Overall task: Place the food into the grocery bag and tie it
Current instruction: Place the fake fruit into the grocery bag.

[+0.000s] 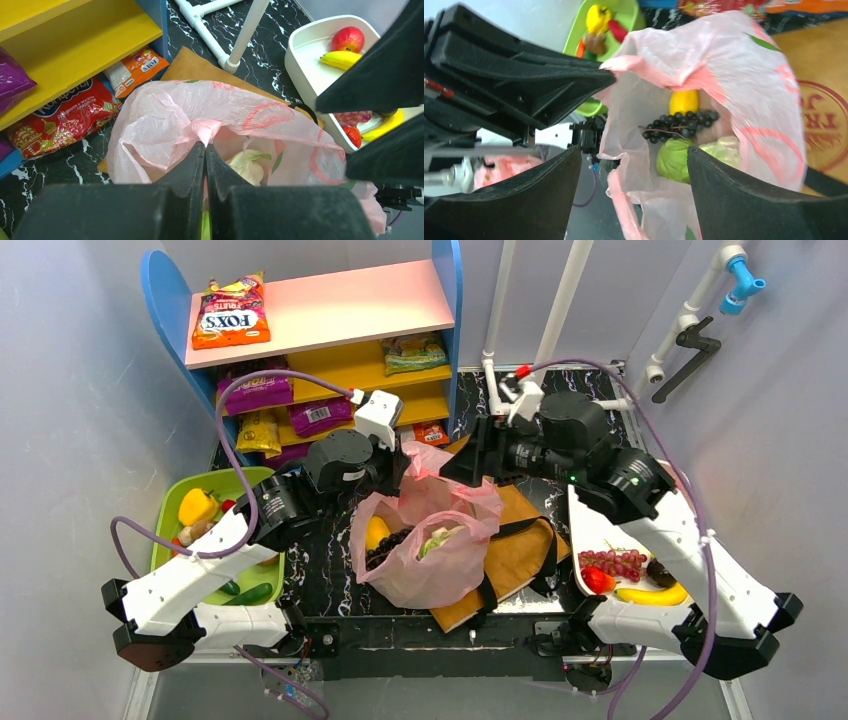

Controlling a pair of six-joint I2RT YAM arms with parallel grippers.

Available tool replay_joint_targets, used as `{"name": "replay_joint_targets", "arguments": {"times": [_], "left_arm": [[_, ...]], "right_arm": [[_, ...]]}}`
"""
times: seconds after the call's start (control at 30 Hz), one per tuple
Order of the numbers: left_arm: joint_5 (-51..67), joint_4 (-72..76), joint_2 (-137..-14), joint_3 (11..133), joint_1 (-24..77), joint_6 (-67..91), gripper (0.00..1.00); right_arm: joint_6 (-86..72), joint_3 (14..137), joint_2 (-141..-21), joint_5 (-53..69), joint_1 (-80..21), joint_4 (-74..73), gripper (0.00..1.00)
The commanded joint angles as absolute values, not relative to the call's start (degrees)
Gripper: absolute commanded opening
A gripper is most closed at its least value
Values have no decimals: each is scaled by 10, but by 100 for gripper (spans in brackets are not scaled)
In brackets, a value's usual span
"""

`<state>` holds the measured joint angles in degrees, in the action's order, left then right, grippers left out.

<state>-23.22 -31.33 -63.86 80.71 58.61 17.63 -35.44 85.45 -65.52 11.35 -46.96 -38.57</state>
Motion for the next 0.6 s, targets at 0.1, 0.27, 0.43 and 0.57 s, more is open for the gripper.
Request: {"name": "replay_joint_targets", "arguments": {"times": [0.1, 0.27, 0.43, 0.57], "left_arm": [[-245, -305, -631, 820, 583, 177, 0], [-243, -294, -635, 819, 583, 177, 0], [-242, -292, -643, 824, 583, 180, 0], [-243, -292, -645, 827, 583, 183, 0]], "right_arm": [[-517, 842, -552, -36, -472, -496, 85], [-637, 743, -486, 50, -479, -405, 86], [-667, 779, -512, 22, -550, -430, 87], [-684, 812, -541, -53, -643, -438, 88]]}}
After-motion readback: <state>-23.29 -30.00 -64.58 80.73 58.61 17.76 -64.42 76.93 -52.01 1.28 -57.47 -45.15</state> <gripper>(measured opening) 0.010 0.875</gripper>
